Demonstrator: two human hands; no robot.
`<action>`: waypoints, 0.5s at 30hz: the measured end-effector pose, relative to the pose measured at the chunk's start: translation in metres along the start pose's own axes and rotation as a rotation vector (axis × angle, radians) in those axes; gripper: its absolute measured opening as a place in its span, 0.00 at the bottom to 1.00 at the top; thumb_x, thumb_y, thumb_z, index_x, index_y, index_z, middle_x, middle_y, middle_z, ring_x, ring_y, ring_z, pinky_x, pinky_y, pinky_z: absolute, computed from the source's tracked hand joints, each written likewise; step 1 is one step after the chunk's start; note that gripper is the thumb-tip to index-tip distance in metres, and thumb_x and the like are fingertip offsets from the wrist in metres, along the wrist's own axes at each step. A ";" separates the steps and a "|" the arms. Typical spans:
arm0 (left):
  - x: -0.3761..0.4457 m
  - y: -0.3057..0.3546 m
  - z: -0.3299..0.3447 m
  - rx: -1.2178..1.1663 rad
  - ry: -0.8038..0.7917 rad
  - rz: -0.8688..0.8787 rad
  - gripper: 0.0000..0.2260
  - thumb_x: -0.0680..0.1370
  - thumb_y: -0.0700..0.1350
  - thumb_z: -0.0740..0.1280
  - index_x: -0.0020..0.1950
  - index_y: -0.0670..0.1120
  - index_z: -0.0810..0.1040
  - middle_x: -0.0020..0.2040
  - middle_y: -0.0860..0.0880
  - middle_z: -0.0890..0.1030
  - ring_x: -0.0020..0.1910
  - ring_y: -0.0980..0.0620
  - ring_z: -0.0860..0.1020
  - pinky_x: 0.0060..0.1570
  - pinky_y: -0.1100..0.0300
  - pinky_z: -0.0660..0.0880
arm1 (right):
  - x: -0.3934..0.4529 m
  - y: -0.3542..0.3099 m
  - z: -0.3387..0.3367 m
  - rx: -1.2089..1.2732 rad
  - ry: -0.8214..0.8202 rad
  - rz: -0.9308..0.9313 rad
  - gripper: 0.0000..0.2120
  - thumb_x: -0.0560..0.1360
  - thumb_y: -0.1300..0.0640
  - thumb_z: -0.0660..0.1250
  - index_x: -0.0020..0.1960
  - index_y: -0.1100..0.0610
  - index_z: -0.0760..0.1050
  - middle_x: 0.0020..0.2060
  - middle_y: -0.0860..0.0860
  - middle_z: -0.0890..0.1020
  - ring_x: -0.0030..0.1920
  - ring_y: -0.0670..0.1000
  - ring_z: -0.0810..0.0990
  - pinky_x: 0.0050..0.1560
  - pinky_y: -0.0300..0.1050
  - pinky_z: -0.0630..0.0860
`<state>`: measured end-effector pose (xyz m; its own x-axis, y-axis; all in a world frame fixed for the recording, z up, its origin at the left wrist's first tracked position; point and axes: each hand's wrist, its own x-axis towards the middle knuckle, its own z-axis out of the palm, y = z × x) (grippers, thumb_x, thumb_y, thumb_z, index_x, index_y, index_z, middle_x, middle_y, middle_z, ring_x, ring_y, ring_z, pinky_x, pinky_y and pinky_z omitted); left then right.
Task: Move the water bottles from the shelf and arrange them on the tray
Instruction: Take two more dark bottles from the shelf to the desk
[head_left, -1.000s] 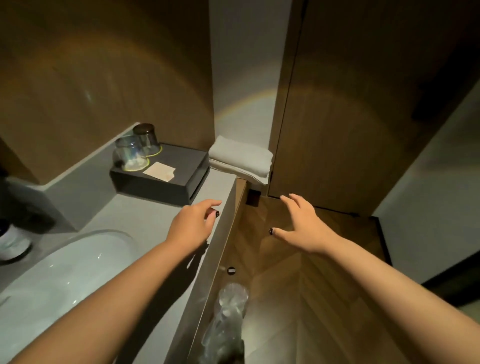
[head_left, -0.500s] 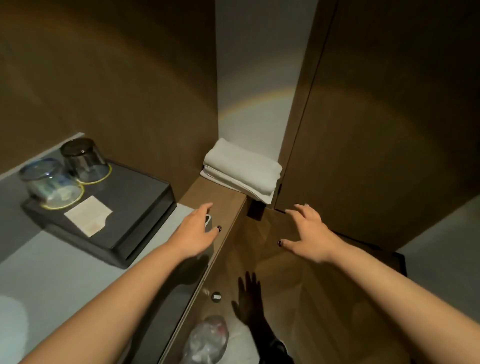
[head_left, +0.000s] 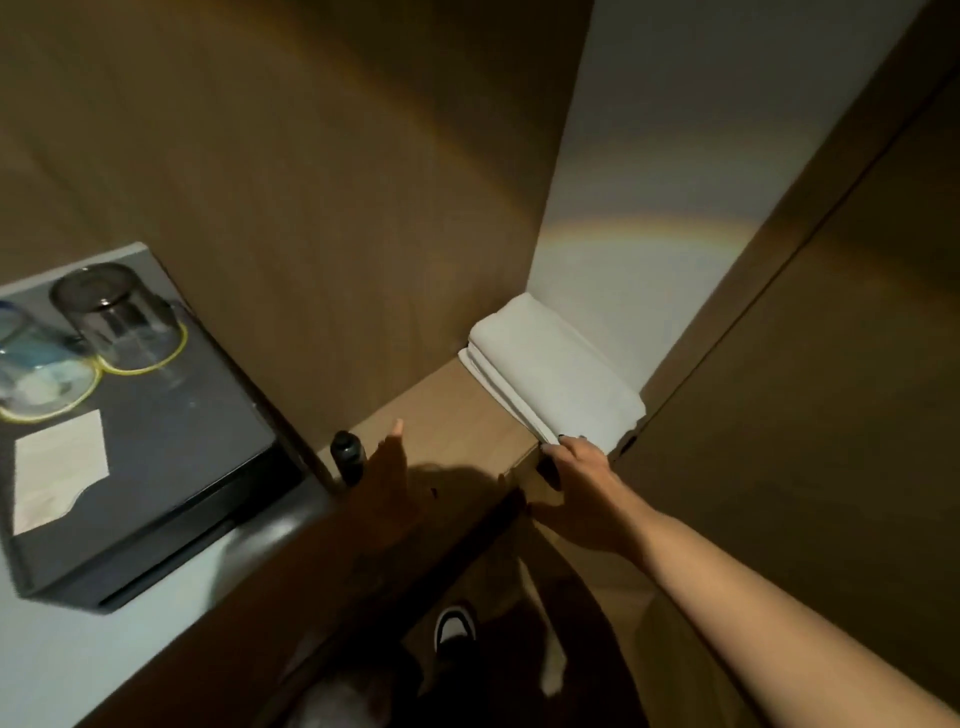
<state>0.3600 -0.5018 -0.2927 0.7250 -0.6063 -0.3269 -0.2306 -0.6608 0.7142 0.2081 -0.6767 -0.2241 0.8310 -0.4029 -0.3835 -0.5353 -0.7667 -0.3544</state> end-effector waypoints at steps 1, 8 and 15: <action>0.010 -0.004 0.000 -0.011 0.000 0.007 0.42 0.76 0.39 0.70 0.79 0.42 0.43 0.79 0.42 0.53 0.77 0.43 0.56 0.72 0.53 0.57 | 0.017 -0.001 -0.004 -0.006 -0.022 -0.034 0.29 0.74 0.47 0.66 0.70 0.59 0.65 0.64 0.54 0.68 0.68 0.56 0.64 0.63 0.47 0.66; 0.106 -0.017 0.000 -0.276 0.164 -0.205 0.40 0.77 0.38 0.68 0.79 0.43 0.44 0.79 0.43 0.54 0.73 0.38 0.62 0.70 0.45 0.64 | 0.131 0.003 -0.017 0.052 -0.128 -0.078 0.29 0.78 0.52 0.63 0.74 0.59 0.58 0.74 0.57 0.59 0.74 0.57 0.56 0.73 0.49 0.56; 0.164 -0.046 0.021 -0.532 0.419 -0.557 0.30 0.72 0.36 0.71 0.71 0.38 0.63 0.66 0.37 0.73 0.66 0.37 0.71 0.58 0.54 0.69 | 0.229 0.013 0.003 0.067 -0.326 -0.074 0.33 0.74 0.50 0.66 0.75 0.57 0.58 0.72 0.53 0.61 0.74 0.56 0.57 0.72 0.52 0.62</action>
<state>0.4761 -0.5803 -0.3920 0.8447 0.0247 -0.5347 0.4857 -0.4553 0.7462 0.3907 -0.7774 -0.3187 0.7819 -0.1583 -0.6029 -0.4928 -0.7493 -0.4423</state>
